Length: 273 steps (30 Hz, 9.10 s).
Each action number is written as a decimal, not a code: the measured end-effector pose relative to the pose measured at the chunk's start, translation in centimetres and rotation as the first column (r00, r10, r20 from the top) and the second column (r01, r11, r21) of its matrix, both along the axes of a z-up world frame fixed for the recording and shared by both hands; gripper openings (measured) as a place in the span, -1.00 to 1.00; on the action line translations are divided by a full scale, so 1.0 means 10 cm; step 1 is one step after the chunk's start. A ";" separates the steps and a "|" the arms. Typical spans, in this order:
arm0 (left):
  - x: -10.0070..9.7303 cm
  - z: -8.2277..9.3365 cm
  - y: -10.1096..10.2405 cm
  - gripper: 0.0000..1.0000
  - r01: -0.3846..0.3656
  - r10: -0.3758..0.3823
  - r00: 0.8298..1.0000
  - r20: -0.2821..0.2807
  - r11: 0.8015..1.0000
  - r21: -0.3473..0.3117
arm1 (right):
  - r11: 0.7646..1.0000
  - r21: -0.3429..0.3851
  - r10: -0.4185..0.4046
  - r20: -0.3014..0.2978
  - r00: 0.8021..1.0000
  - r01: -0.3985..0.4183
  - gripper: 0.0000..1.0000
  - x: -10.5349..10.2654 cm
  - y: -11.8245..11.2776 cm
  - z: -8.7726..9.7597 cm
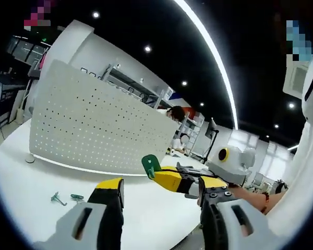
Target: Insert the hook assembly into the mounting plate slot until the hook locks in place.
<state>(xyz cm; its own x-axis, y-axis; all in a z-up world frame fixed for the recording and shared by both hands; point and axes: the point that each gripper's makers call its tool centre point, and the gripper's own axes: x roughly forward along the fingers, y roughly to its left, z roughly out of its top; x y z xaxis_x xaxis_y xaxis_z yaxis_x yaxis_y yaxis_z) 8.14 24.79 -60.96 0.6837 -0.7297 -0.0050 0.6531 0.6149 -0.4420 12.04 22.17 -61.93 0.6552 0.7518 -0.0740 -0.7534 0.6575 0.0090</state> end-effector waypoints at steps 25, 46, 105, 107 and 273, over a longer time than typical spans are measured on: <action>0.08 0.03 0.01 -0.38 0.005 -0.009 0.999 -0.050 0.997 -0.082 | 0.997 0.004 0.071 0.072 0.995 -0.071 -0.95 -0.10 0.12 0.12; 0.08 -0.01 0.01 -0.90 0.030 -0.037 0.996 -0.087 0.997 -0.076 | 0.994 -0.022 0.107 0.096 0.990 -0.105 -0.95 -0.17 0.20 0.11; 0.54 -0.04 0.50 -0.96 -0.179 0.184 0.983 -0.021 0.971 0.160 | 0.999 -0.044 0.000 0.053 0.999 0.002 -0.69 -0.06 -0.06 0.00; 0.57 -0.03 0.53 -0.96 -0.201 0.206 0.978 -0.020 0.967 0.157 | 0.999 -0.044 -0.002 0.042 0.999 0.004 -0.66 -0.05 -0.09 -0.02; 3.36 0.80 1.76 -0.96 -0.551 0.534 0.826 0.178 0.703 0.449 | 0.977 -0.013 -0.214 -0.074 0.974 0.213 0.21 0.20 -0.87 -0.28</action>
<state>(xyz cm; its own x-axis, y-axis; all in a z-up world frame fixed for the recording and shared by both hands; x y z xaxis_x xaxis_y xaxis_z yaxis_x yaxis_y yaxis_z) 41.72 42.40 -52.96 0.9667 -0.1455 -0.2103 0.1501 0.9887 0.0059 14.09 13.44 -64.69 0.7931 0.5946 -0.1320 -0.5929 0.8033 0.0561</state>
